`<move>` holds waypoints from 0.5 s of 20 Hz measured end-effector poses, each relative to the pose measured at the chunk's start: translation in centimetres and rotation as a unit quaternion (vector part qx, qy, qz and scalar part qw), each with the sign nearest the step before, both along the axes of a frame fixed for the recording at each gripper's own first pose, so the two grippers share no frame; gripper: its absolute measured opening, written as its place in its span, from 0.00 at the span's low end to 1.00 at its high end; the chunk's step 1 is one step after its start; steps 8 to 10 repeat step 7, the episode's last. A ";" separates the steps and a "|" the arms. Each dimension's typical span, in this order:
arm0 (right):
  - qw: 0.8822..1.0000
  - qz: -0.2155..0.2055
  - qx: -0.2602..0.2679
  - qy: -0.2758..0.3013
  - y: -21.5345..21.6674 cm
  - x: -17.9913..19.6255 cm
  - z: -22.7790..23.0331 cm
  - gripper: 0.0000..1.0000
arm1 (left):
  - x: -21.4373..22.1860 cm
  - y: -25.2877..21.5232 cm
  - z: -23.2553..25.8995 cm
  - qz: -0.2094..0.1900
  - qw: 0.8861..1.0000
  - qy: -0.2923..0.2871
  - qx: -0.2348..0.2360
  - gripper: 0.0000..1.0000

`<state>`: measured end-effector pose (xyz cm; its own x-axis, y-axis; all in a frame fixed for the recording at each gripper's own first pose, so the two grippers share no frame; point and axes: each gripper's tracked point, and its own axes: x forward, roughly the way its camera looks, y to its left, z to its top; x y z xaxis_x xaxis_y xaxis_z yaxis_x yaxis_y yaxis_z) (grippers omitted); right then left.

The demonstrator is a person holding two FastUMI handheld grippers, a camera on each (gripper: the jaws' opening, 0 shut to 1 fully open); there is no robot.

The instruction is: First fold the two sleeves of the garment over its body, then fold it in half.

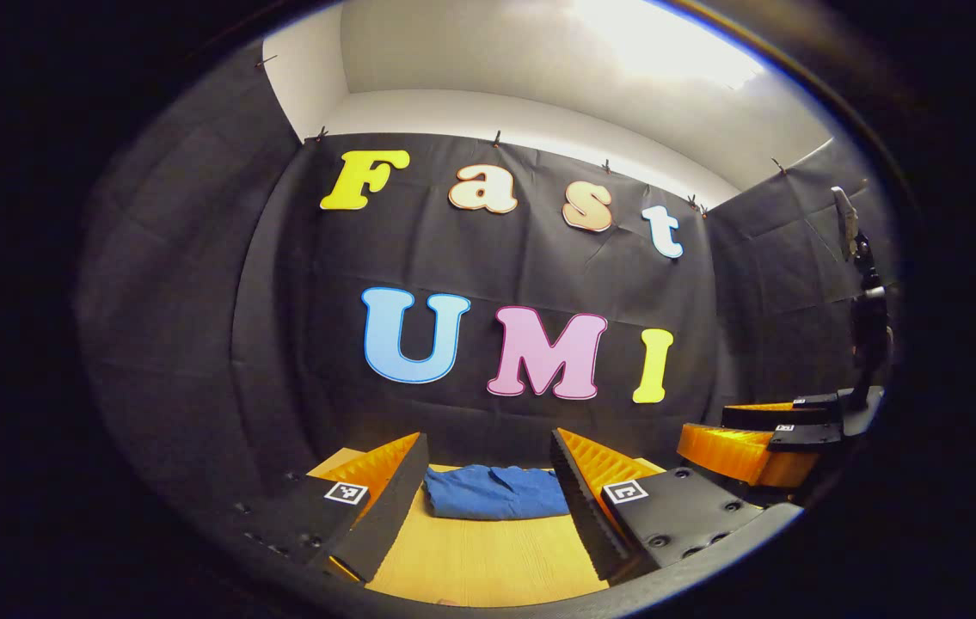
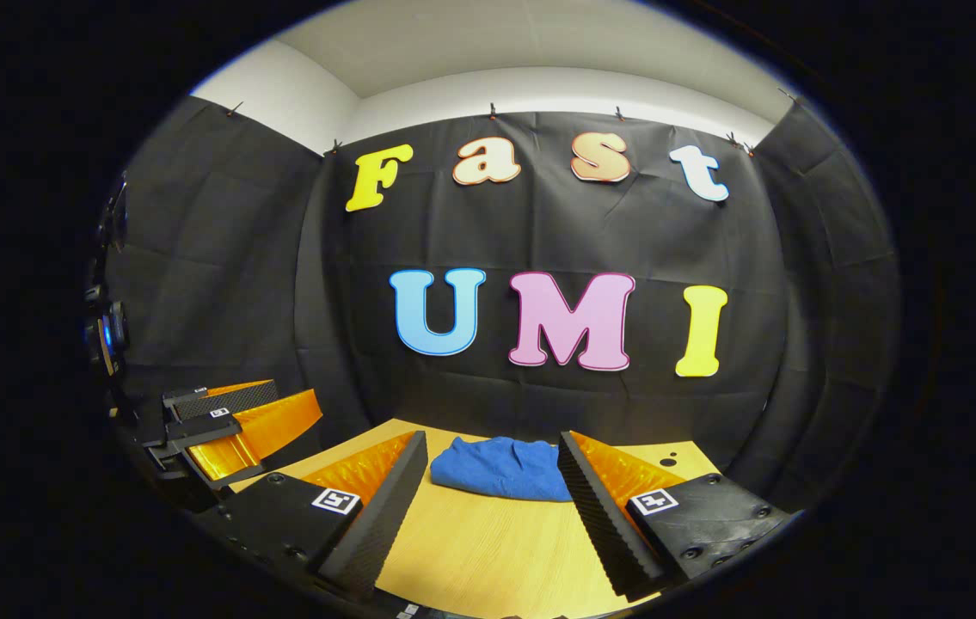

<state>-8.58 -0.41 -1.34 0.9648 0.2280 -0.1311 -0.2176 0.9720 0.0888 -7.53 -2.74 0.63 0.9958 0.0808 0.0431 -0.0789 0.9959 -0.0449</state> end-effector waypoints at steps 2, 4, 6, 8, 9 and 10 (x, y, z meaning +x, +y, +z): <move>1.000 0.005 0.001 -0.006 0.2 0.1 0.2 0.98 | -0.1 0.0 0.2 0.005 1.000 0.001 0.011 0.82; 1.000 0.003 0.002 -0.011 -0.1 0.2 0.6 0.98 | -0.1 -0.4 0.2 0.001 1.000 0.002 0.015 0.82; 1.000 -0.003 0.003 -0.014 -0.4 0.2 0.5 0.98 | -0.1 -0.5 -0.1 -0.003 1.000 0.006 0.016 0.82; 1.000 -0.007 0.004 -0.013 -0.5 0.0 0.3 0.98 | -0.1 -0.6 -0.2 -0.004 1.000 0.009 0.016 0.82; 1.000 -0.007 0.004 -0.013 -0.5 0.0 0.3 0.98 | -0.1 -0.6 -0.2 -0.004 1.000 0.009 0.016 0.82; 1.000 -0.007 0.004 -0.013 -0.5 0.0 0.3 0.98 | -0.1 -0.6 -0.2 -0.004 1.000 0.009 0.016 0.82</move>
